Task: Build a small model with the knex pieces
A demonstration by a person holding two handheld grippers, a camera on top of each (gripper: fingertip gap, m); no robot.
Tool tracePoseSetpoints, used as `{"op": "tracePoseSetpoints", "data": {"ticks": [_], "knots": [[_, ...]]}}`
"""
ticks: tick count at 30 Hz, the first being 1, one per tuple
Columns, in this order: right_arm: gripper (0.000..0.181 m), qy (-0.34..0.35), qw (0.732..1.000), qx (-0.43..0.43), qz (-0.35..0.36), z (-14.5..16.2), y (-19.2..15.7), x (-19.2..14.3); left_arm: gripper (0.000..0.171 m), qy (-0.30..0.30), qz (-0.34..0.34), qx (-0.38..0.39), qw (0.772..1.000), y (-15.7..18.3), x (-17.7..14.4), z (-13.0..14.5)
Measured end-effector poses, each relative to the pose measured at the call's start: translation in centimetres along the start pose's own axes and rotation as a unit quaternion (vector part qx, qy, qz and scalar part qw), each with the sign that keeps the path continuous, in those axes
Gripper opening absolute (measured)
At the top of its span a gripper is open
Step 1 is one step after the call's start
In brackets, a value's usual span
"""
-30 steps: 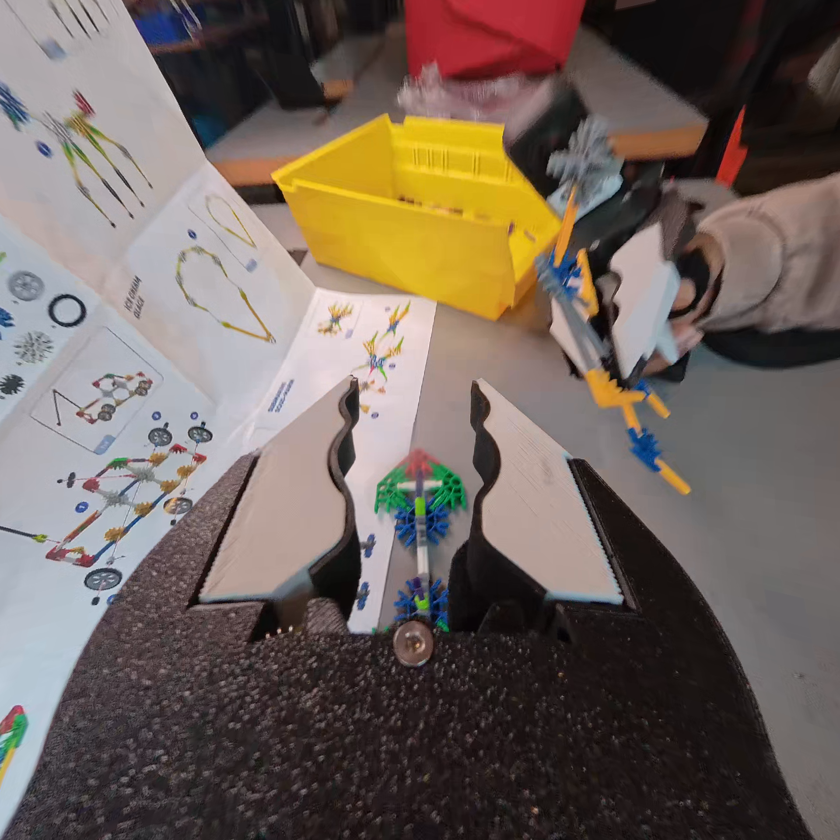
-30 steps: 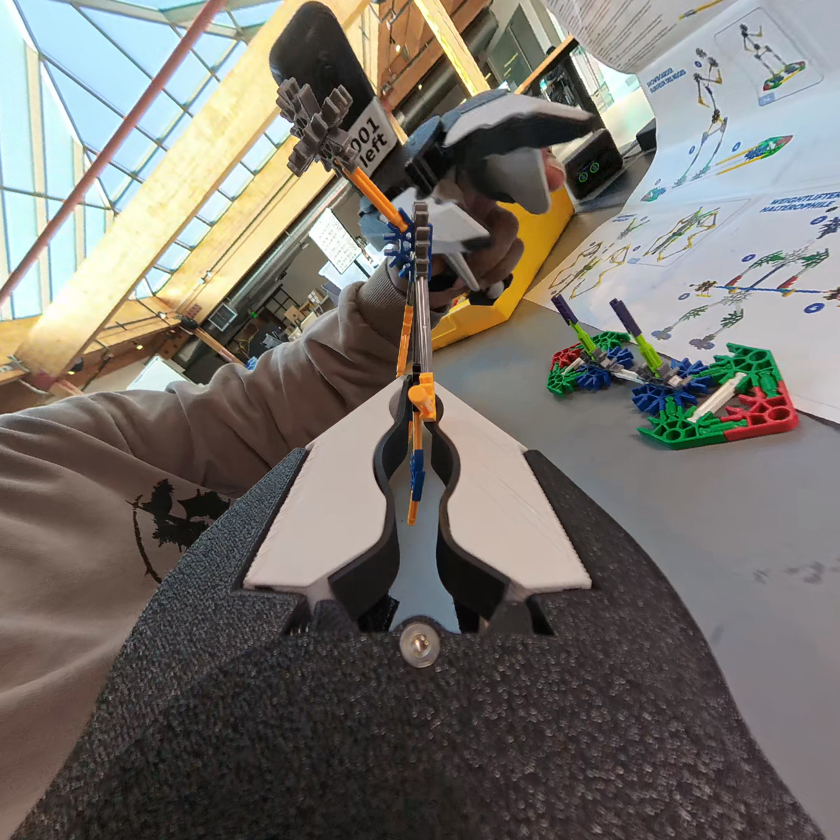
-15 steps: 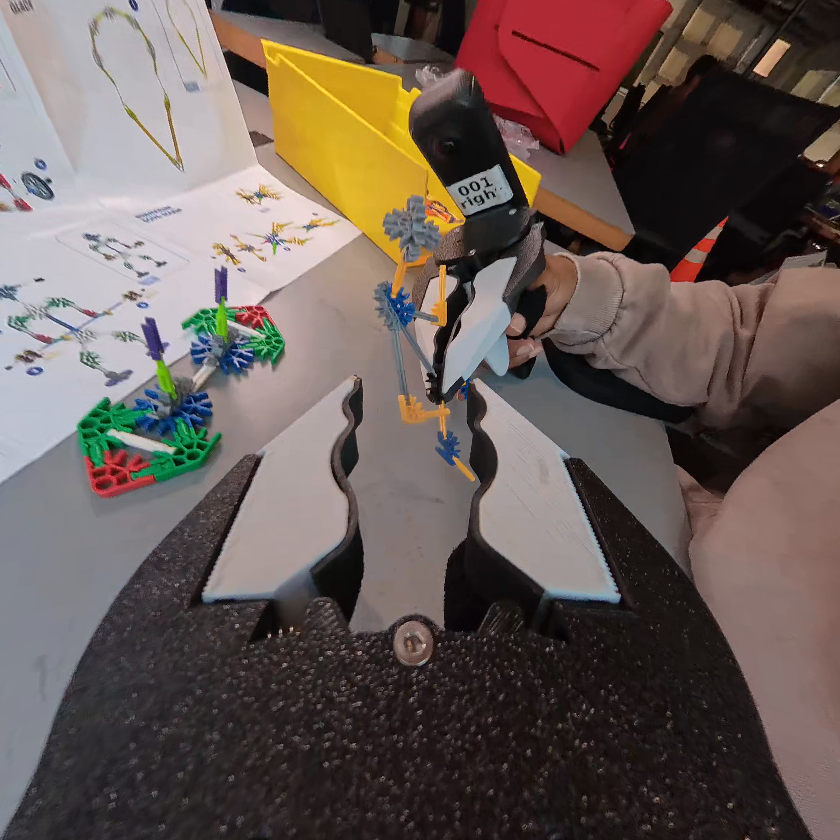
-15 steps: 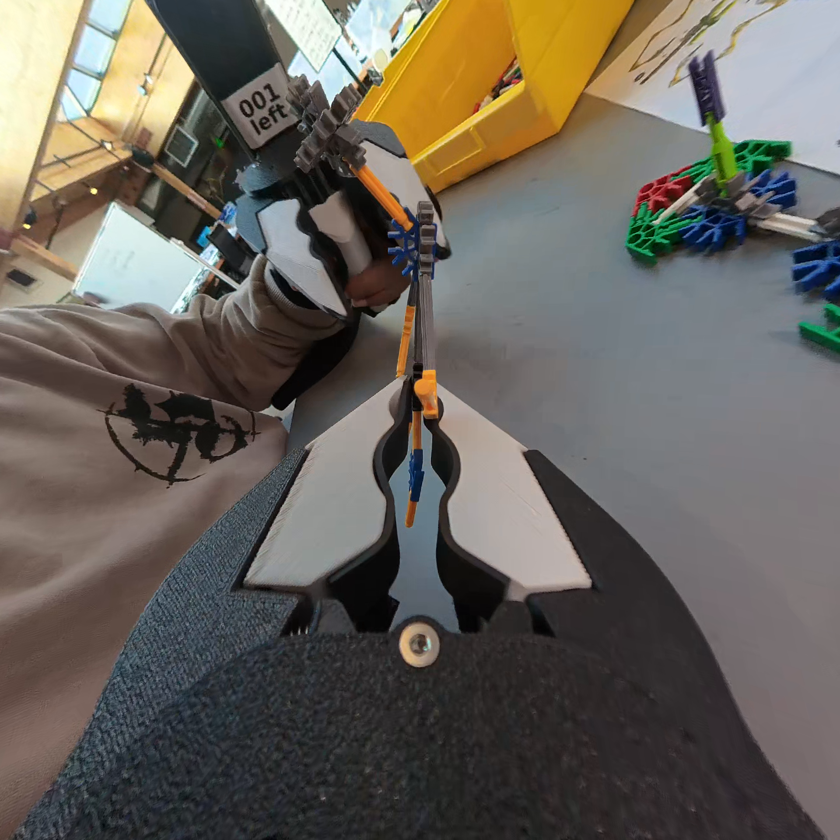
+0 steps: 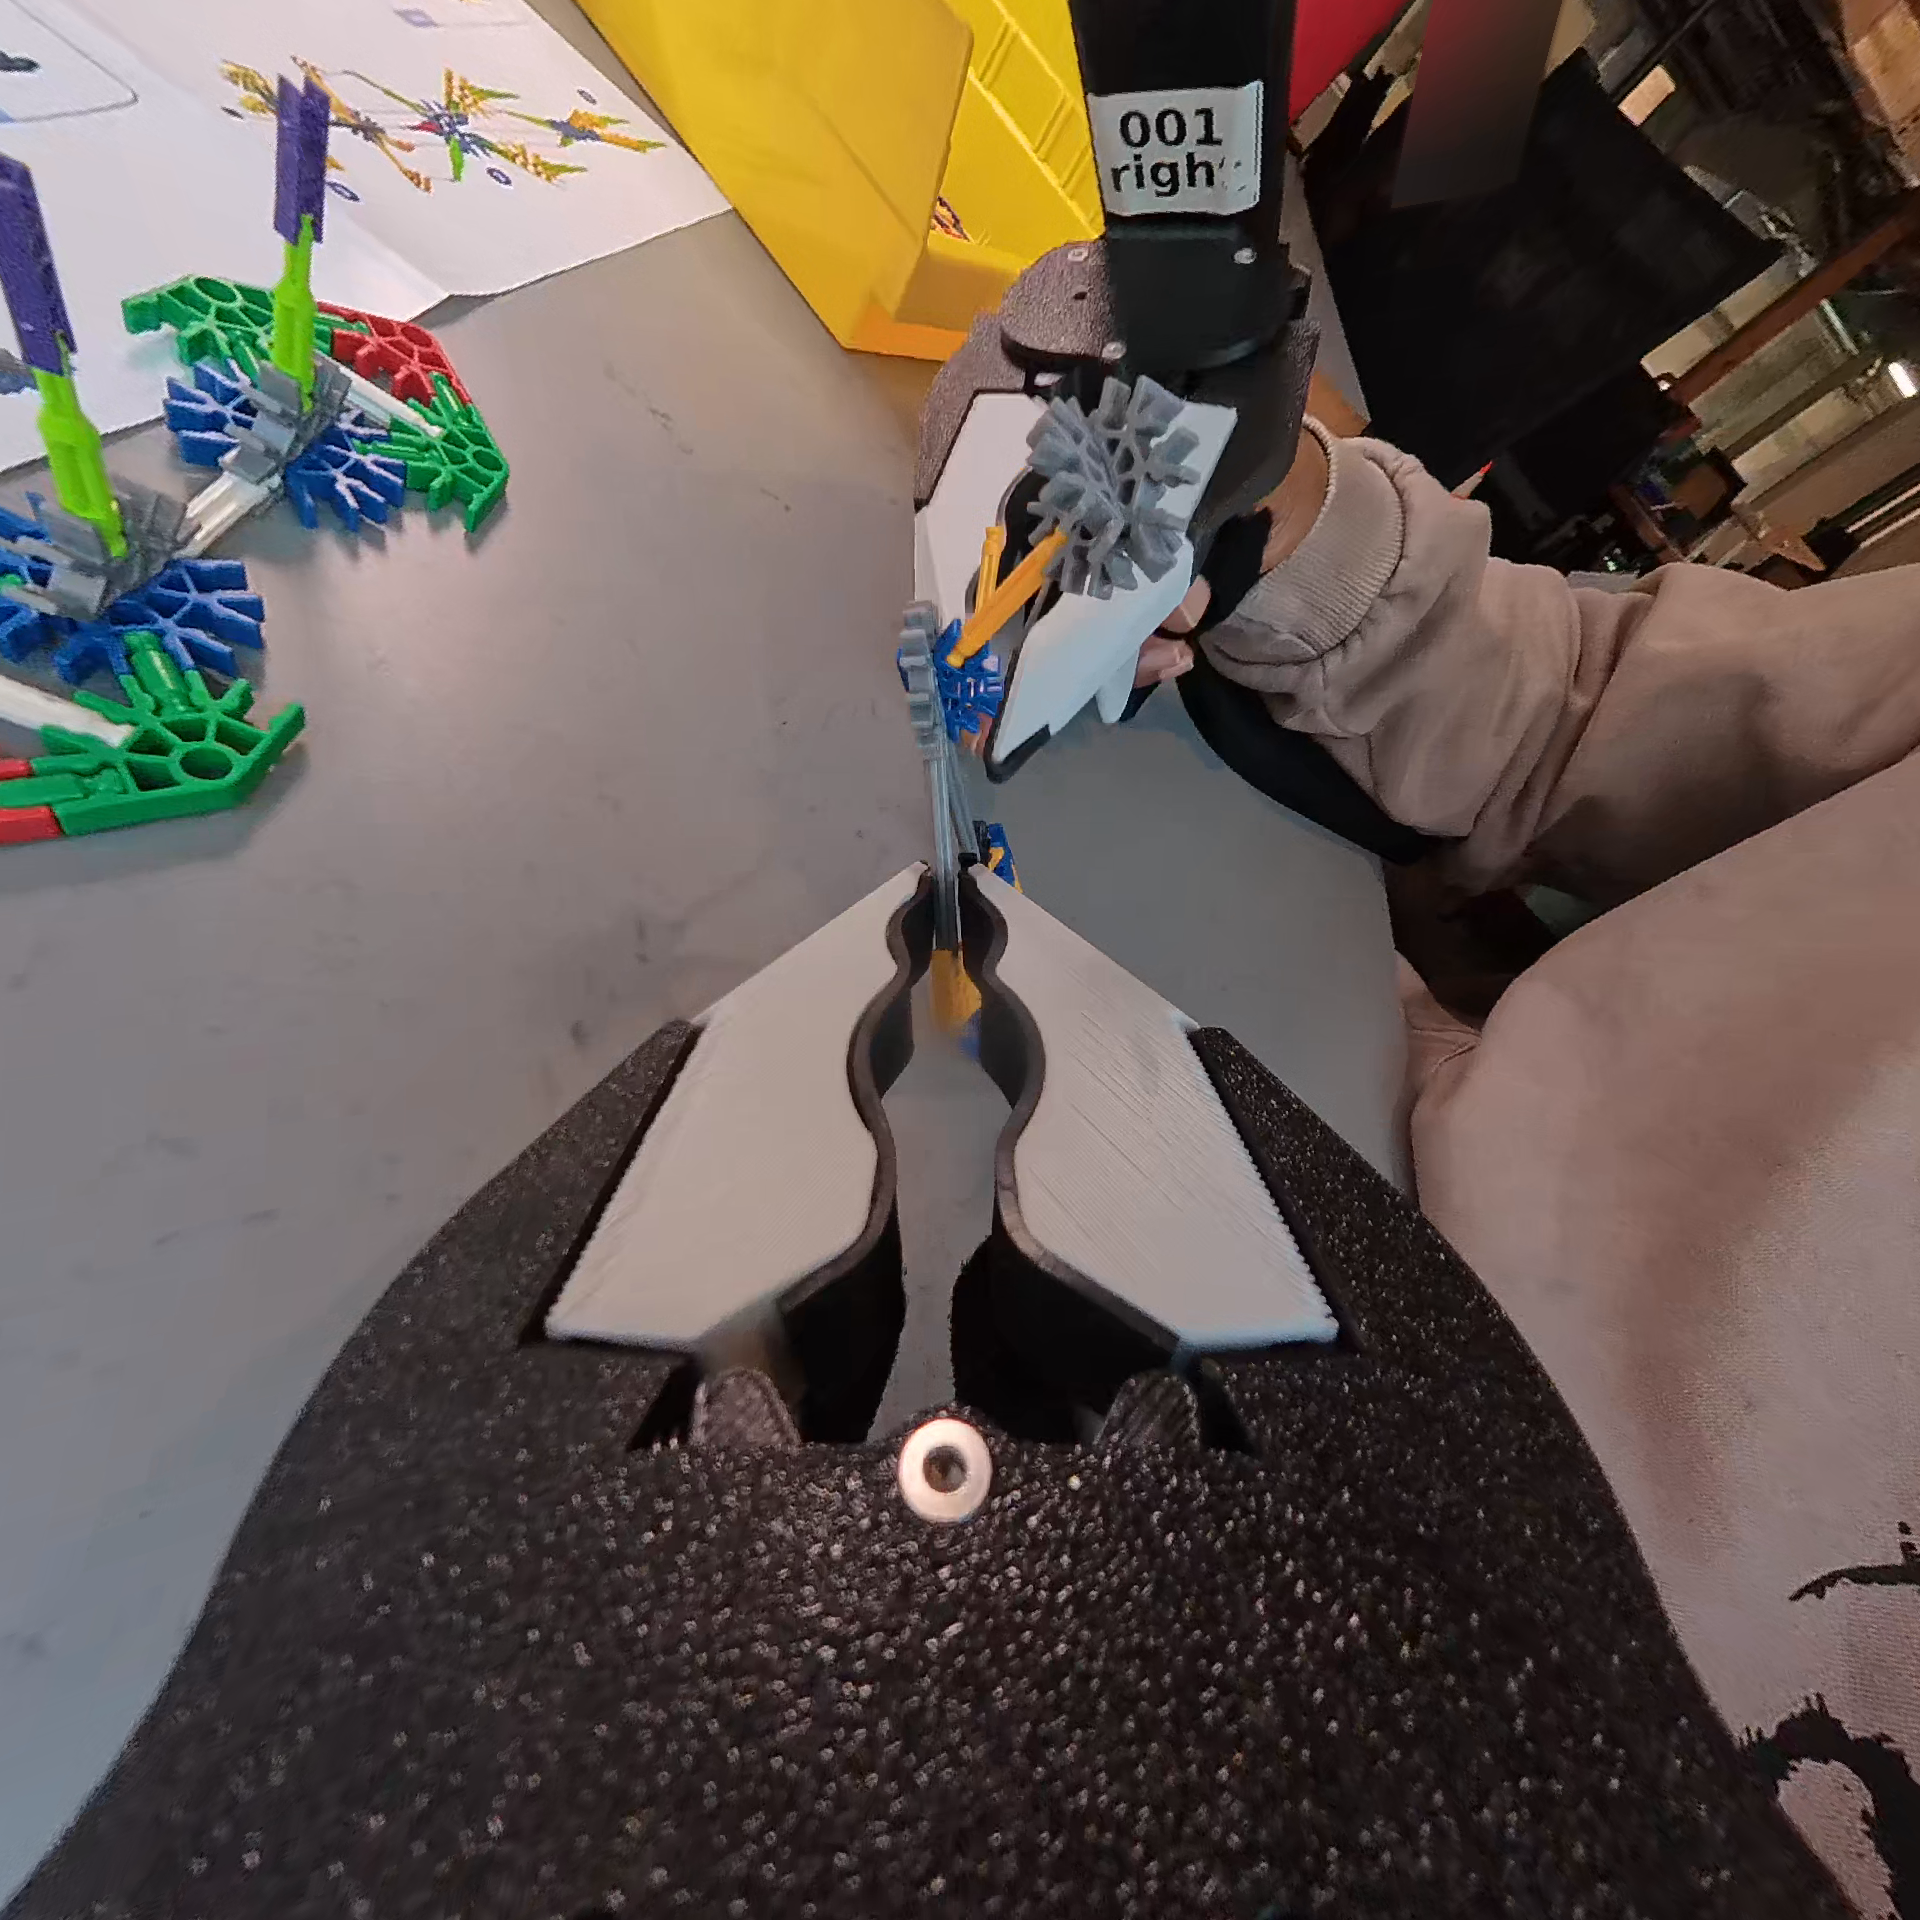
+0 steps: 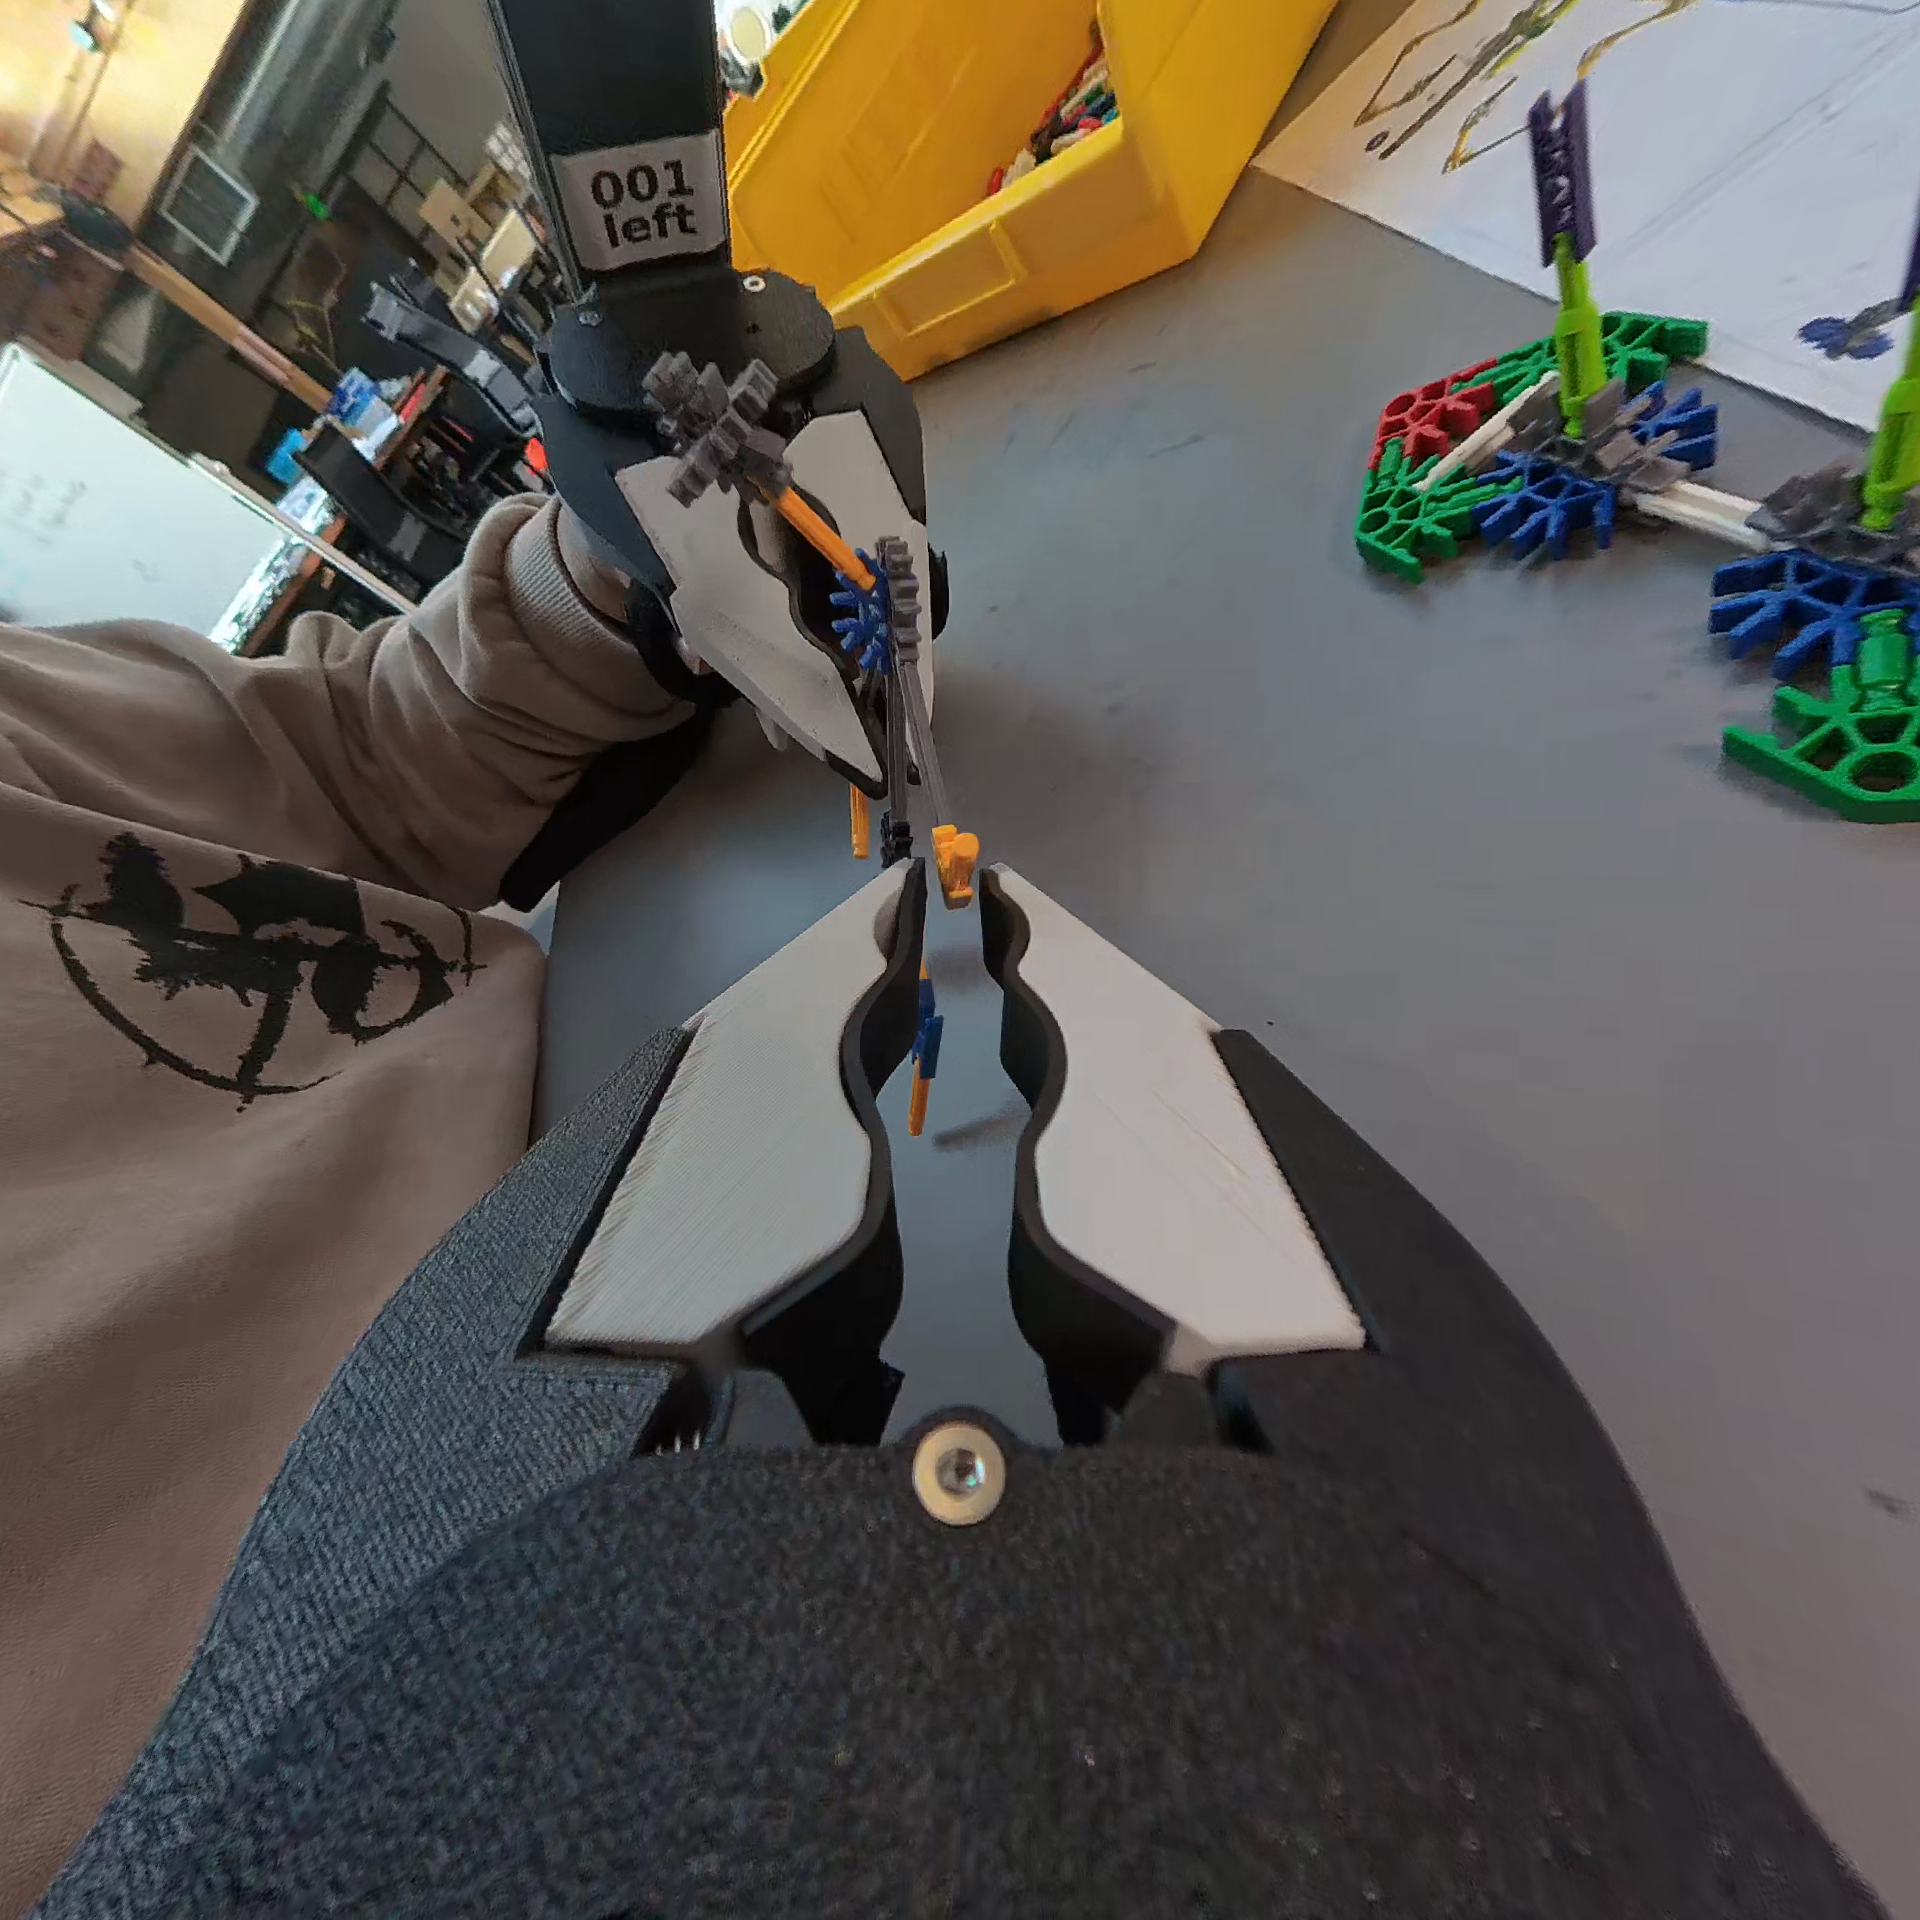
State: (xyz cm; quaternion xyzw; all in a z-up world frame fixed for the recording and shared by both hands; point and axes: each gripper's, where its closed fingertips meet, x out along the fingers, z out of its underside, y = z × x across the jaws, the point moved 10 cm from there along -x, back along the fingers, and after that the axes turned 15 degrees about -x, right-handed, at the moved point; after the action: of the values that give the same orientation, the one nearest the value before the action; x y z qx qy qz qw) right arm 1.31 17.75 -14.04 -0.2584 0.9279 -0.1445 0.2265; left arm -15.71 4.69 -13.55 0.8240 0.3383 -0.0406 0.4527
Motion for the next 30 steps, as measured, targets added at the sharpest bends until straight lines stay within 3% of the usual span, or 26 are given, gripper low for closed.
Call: {"op": "tracePoseSetpoints", "data": {"ticks": [6, 8, 15, 16, 19, 20, 22, 25, 27, 30], "knots": [[0.012, 0.037, 0.999, -0.02, 0.024, -0.6, 0.5, -1.3, 0.004, -0.021, -0.018, 0.013, 1.0, -0.5, 0.1, 0.4], [0.004, 0.036, 0.999, -0.024, 0.022, -0.6, 0.5, -1.4, 0.005, -0.023, -0.022, 0.015, 0.999, -0.7, 0.0, 0.4], [0.002, 0.014, 0.999, -0.041, 0.008, -0.5, 0.0, -1.1, 0.005, -0.004, -0.002, 0.016, 1.0, -0.7, -0.3, 0.2], [0.002, 0.02, 0.999, -0.047, 0.001, -0.5, -0.2, -1.1, 0.009, 0.004, 0.012, 0.021, 1.0, -0.4, -0.4, 0.1], [0.002, 0.046, 0.996, -0.071, -0.021, -1.0, -1.1, -0.6, 0.055, 0.024, 0.032, 0.05, 0.998, 0.5, -0.1, -0.1], [0.002, 0.055, 0.995, -0.08, -0.033, -1.1, -1.5, -0.4, 0.057, 0.021, 0.044, 0.058, 0.997, 0.9, 0.1, 0.0], [0.002, 0.067, 0.992, -0.097, -0.053, -1.3, -2.3, 0.1, 0.052, 0.012, 0.063, 0.071, 0.995, 1.6, 0.7, 0.3], [0.002, 0.072, 0.987, -0.125, -0.069, -1.5, -3.2, 0.5, 0.021, 0.004, 0.082, 0.091, 0.992, 2.3, 1.0, 0.7], [0.002, 0.074, 0.986, -0.138, -0.059, -1.6, -3.3, 0.5, 0.009, 0.007, 0.092, 0.096, 0.991, 2.6, 0.9, 0.7], [0.002, 0.08, 0.984, -0.15, -0.057, -1.7, -3.5, 0.4, 0.004, 0.011, 0.091, 0.105, 0.99, 2.8, 0.8, 0.6]]}}
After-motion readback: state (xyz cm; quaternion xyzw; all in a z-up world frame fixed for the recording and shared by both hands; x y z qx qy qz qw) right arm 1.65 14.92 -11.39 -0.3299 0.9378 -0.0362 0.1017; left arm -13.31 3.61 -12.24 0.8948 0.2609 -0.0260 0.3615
